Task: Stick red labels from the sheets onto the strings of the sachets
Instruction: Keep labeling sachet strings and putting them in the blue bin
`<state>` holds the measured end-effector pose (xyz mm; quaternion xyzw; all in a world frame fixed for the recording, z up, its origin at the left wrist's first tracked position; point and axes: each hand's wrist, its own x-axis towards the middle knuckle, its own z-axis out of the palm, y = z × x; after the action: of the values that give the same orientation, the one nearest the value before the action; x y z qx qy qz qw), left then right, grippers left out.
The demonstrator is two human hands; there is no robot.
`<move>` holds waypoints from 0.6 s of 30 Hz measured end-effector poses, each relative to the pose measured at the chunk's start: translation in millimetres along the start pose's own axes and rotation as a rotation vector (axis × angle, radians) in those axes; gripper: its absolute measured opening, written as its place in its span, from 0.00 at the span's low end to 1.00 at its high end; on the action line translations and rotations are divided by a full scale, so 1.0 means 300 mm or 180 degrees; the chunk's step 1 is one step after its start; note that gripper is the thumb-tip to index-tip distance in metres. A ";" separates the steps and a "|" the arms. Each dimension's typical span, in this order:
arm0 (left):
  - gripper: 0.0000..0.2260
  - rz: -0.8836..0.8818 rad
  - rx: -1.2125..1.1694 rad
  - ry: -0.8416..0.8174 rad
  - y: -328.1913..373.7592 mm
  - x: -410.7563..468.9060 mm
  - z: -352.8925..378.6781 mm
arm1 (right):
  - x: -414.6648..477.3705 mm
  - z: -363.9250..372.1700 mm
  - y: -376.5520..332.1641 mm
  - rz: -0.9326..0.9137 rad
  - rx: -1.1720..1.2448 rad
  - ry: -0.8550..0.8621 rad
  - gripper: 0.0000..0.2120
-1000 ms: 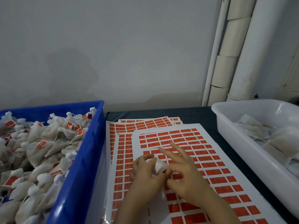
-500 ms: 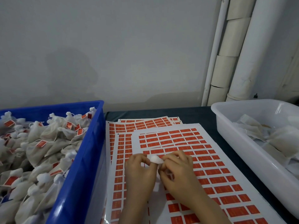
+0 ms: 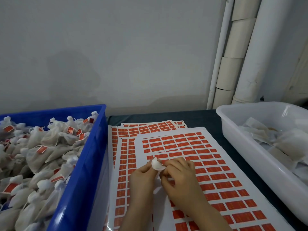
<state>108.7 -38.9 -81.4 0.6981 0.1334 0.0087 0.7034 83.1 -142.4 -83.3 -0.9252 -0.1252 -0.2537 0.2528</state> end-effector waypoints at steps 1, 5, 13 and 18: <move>0.04 0.0009 -0.0065 -0.0062 0.002 -0.004 0.001 | -0.002 0.002 0.004 0.0124 0.0230 -0.0077 0.03; 0.05 0.0116 -0.0216 -0.0441 0.012 -0.015 0.004 | -0.014 -0.007 0.016 0.0482 0.1103 -0.0256 0.09; 0.07 0.0348 -0.0121 -0.0708 0.029 -0.015 -0.004 | -0.017 -0.034 0.009 0.0527 0.1610 0.0128 0.07; 0.08 0.0453 0.0022 -0.0712 0.023 -0.010 -0.018 | -0.004 -0.049 0.021 -0.0065 0.0334 0.0719 0.05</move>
<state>106.0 -33.9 -74.0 0.7049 0.0043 -0.0198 0.7091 78.3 -155.4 -75.6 -0.8749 -0.1185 -0.3519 0.3109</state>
